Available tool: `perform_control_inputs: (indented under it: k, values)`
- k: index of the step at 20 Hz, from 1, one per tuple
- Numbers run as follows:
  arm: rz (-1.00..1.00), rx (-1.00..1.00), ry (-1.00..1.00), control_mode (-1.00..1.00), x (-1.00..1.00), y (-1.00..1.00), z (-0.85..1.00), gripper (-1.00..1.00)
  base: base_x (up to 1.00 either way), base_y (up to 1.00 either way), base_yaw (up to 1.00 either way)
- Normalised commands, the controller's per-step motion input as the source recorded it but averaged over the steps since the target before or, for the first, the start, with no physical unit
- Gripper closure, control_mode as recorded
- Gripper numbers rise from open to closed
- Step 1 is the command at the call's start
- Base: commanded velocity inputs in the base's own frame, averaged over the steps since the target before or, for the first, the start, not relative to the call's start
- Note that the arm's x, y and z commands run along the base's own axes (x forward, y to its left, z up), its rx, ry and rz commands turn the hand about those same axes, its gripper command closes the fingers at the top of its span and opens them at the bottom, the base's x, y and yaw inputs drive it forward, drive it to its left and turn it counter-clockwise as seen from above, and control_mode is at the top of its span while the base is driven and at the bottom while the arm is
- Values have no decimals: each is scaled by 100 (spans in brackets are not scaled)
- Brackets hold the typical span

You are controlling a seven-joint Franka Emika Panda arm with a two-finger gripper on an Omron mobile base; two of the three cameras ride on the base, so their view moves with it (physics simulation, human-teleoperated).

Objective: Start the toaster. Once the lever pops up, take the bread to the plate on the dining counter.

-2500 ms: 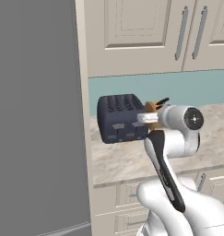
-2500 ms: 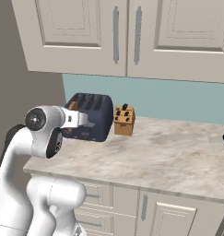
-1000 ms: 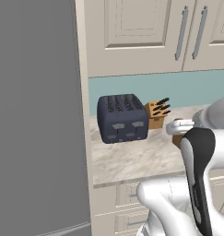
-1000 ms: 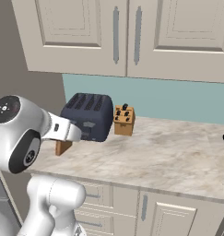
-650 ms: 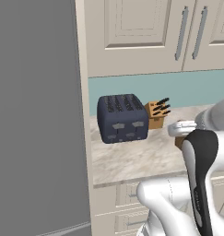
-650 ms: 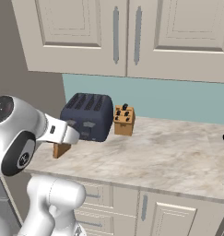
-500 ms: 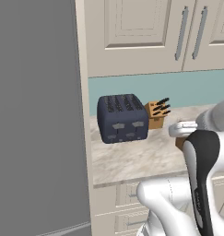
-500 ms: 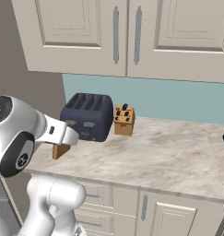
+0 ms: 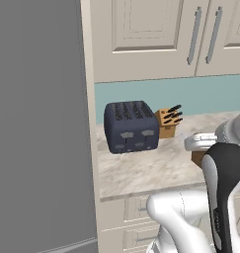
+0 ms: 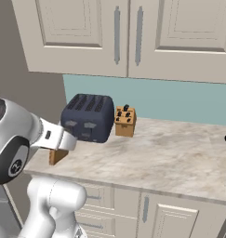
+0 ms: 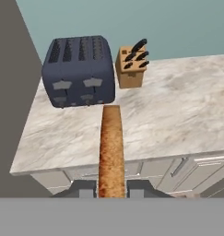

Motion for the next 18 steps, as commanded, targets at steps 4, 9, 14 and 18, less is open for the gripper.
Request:
perform_control_inputs:
  k: [4, 9, 14, 18]
  values:
    - [0, 0, 0, 100, 0, 0, 0, 100, -58, -1, 0]
    - [0, 0, 0, 100, 0, 0, 0, 100, -81, -17, 0]
    - [0, 0, 0, 100, 0, 0, 0, 100, -86, -13, 13]
    - [0, 0, 0, 100, 0, 0, 0, 100, -65, -1, 32]
